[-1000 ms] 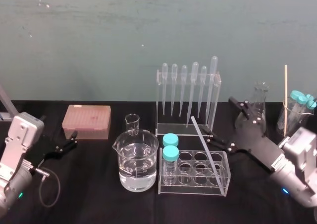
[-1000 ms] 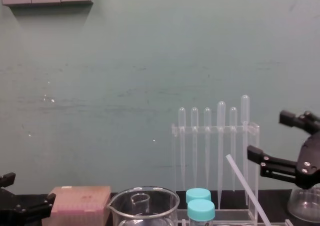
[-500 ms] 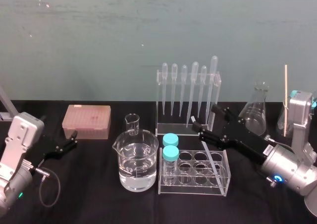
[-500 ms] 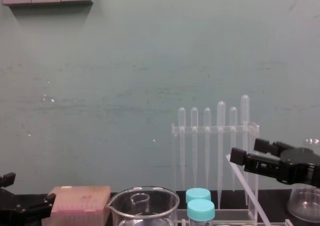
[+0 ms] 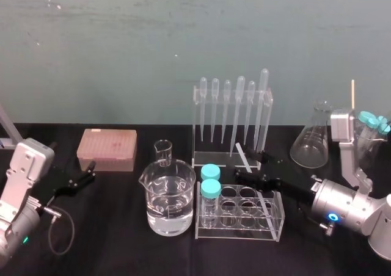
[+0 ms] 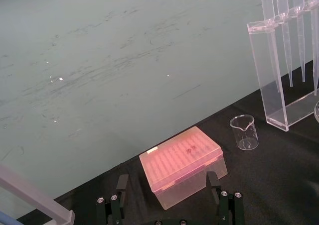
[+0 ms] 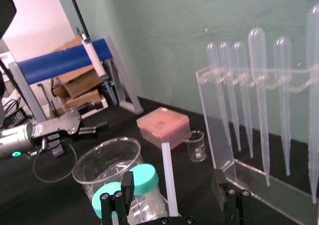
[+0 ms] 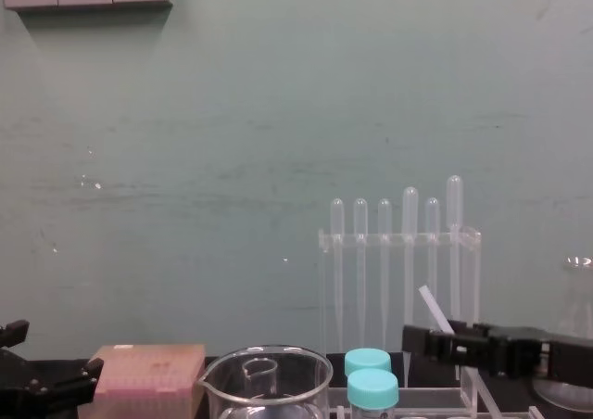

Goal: Pick up the stirring rod with one hand, then place it down.

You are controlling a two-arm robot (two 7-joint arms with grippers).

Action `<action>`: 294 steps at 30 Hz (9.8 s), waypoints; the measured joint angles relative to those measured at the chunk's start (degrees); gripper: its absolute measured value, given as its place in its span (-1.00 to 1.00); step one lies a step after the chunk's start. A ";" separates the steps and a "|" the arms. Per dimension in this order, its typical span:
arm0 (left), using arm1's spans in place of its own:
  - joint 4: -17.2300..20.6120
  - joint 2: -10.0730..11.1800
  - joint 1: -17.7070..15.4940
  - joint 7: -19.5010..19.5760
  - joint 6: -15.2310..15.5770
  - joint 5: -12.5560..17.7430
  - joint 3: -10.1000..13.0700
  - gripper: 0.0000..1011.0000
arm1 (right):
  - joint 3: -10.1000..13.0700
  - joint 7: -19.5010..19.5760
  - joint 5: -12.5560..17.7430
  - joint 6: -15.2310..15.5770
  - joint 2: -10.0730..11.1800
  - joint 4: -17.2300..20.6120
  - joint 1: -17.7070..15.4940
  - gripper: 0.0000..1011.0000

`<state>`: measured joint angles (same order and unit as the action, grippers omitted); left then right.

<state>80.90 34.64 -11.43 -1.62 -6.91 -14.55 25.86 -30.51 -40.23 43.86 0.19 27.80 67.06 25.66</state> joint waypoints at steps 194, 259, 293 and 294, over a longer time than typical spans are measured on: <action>0.00 0.00 0.00 0.00 0.00 0.00 0.00 0.98 | 10.80 2.83 -10.61 -35.67 -7.92 -3.24 -3.39 -0.87; 0.00 0.00 0.00 0.00 0.00 0.00 0.00 0.98 | 9.12 -7.59 -6.54 -17.29 -5.78 -1.75 -4.36 -0.87; 0.00 0.00 0.00 0.00 0.00 0.00 0.00 0.98 | 6.02 -8.36 -9.11 -16.40 -6.54 -8.17 -0.96 -0.44; 0.00 0.00 0.00 0.00 0.00 0.00 0.00 0.98 | 6.03 -8.36 -9.11 -16.40 -6.54 -8.16 -0.96 -0.34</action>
<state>80.90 34.64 -11.43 -1.62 -6.91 -14.55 25.86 -24.48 -48.60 34.76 -16.21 21.25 58.90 24.69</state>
